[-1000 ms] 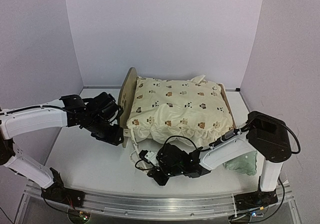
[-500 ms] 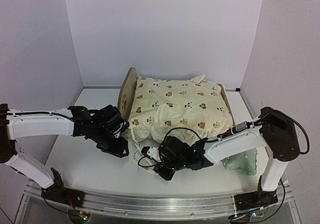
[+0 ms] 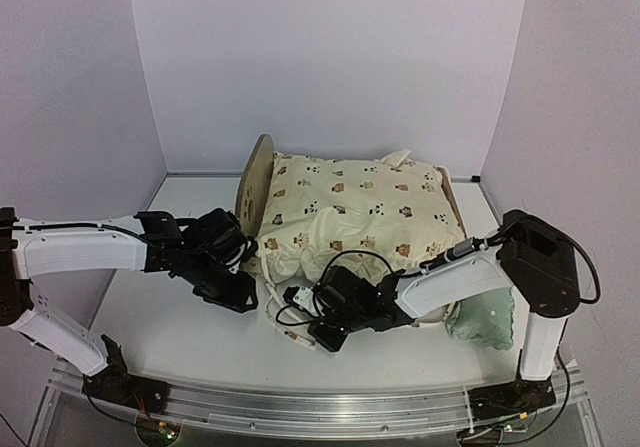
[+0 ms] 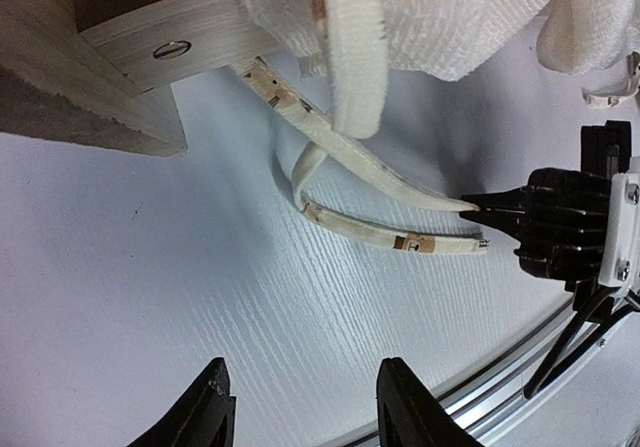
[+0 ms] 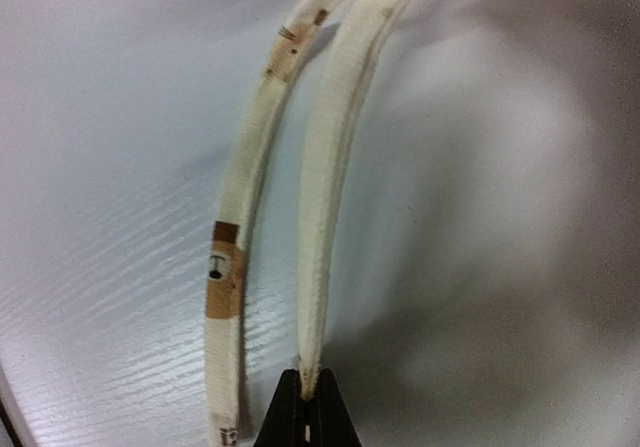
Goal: Set up the pet bed
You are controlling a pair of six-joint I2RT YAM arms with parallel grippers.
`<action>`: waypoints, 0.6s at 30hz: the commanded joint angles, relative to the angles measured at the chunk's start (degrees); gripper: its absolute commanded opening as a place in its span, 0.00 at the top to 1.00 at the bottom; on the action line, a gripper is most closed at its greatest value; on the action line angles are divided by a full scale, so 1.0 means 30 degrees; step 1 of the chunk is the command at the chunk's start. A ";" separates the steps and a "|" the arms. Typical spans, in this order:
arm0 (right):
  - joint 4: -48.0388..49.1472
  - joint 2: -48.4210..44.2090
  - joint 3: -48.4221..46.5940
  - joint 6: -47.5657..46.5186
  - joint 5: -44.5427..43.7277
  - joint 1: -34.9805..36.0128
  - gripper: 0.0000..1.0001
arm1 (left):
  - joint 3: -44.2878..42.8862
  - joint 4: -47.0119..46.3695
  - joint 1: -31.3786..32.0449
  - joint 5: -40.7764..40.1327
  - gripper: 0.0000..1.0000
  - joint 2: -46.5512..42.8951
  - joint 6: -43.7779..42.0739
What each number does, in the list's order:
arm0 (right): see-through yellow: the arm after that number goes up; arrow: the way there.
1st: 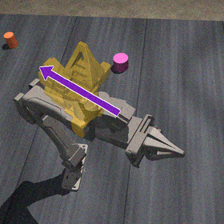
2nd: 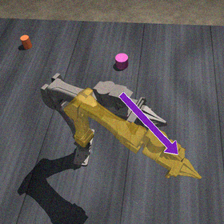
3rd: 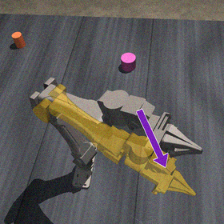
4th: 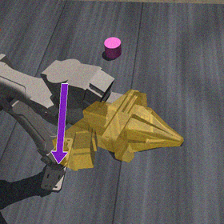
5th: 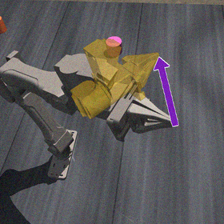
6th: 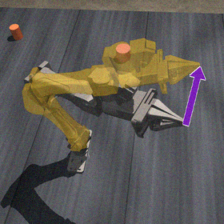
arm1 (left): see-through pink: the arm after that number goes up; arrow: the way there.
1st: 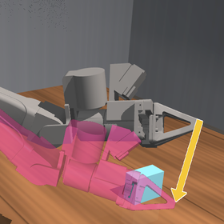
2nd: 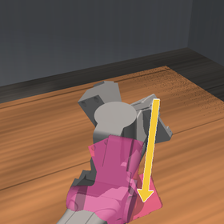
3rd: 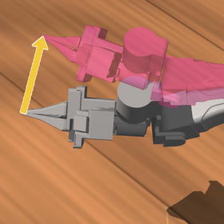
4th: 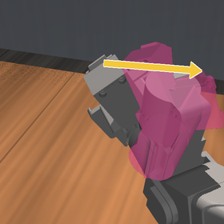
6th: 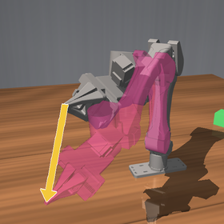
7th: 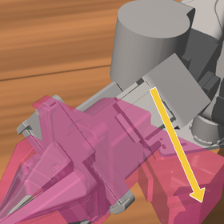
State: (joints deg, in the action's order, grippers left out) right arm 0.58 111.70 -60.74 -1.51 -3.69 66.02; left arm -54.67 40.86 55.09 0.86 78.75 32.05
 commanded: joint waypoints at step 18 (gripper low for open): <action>0.1747 0.4509 -0.4566 0.2640 0.7271 0.2744 1.00 | 0.1492 0.0773 0.0021 -0.5079 0.03 -0.2869 0.2025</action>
State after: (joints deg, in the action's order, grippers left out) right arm 7.86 126.64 -76.69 6.70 18.29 72.18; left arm -51.22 44.38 54.39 -9.88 74.36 33.31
